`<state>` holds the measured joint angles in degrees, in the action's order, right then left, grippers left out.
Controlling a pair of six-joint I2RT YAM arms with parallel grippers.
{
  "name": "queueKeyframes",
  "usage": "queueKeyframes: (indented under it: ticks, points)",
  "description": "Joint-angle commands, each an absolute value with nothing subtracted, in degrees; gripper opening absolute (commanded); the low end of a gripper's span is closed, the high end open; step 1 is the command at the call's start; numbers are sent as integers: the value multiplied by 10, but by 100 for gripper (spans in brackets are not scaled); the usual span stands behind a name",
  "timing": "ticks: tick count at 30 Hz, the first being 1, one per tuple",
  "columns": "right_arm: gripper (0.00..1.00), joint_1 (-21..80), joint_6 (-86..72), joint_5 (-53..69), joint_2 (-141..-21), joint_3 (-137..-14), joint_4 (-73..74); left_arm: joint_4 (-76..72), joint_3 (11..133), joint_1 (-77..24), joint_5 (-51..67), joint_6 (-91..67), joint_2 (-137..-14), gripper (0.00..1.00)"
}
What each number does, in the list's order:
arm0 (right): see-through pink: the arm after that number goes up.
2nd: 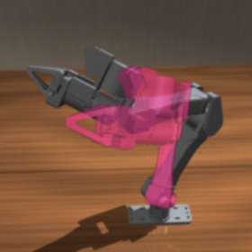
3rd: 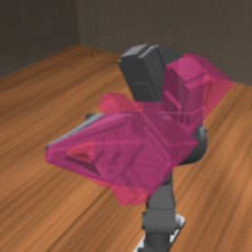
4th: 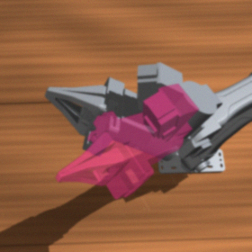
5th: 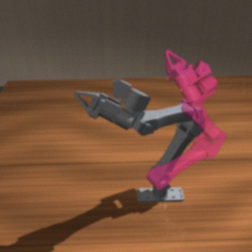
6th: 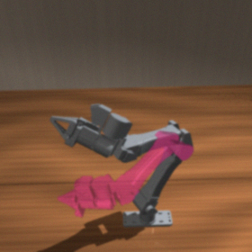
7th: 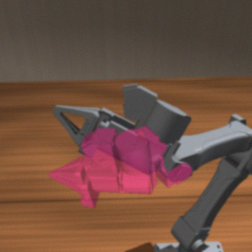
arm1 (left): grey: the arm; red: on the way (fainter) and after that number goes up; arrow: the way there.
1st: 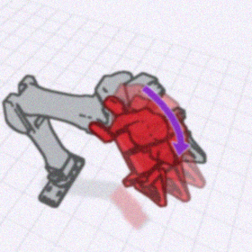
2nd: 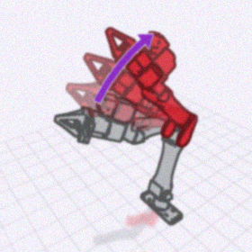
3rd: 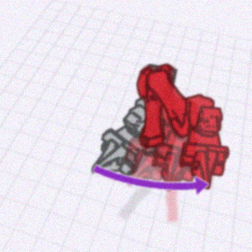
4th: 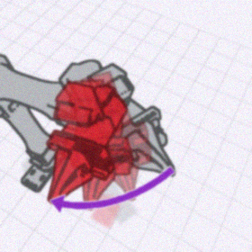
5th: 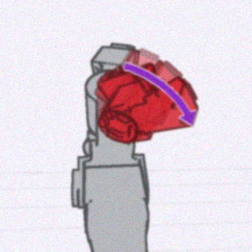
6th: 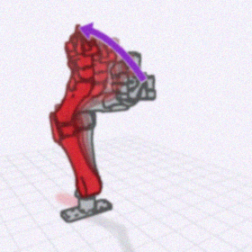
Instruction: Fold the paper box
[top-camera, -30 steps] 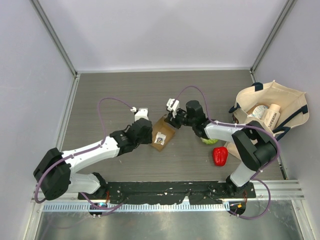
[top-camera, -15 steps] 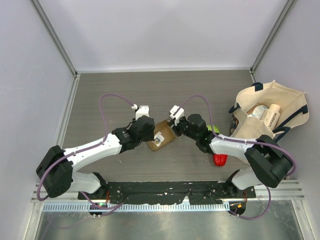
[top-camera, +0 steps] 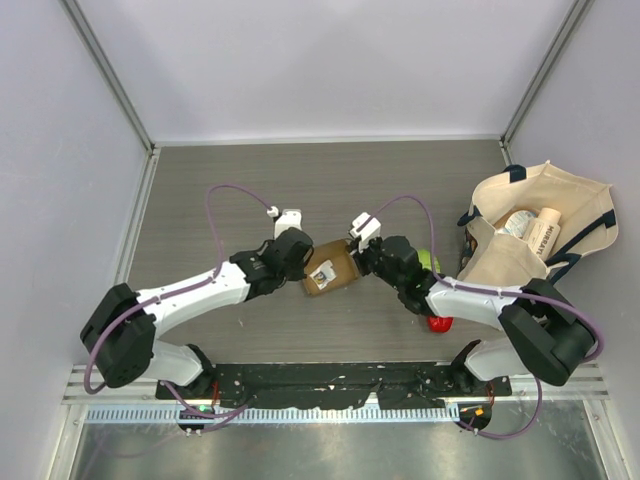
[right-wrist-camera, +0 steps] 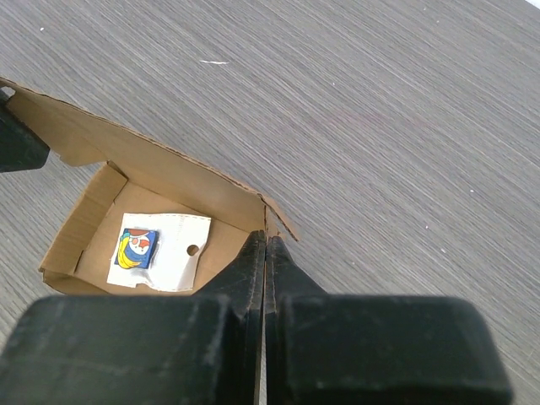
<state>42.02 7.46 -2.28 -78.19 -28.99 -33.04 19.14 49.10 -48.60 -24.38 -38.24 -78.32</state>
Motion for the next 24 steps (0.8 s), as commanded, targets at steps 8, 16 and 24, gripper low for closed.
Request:
queueKeyframes:
  ticks: [8, 16, 24]
  points:
    - [0, 453, -23, -118, -752, -269, -392, 184, 577, -479, -246, -382, -855, 2]
    - [0, 476, -124, -253, -748, -260, -388, 157, 596, -475, -238, -434, -893, 0]
    - [0, 506, -177, -334, -766, -262, -390, 129, 590, -476, -235, -475, -902, 0]
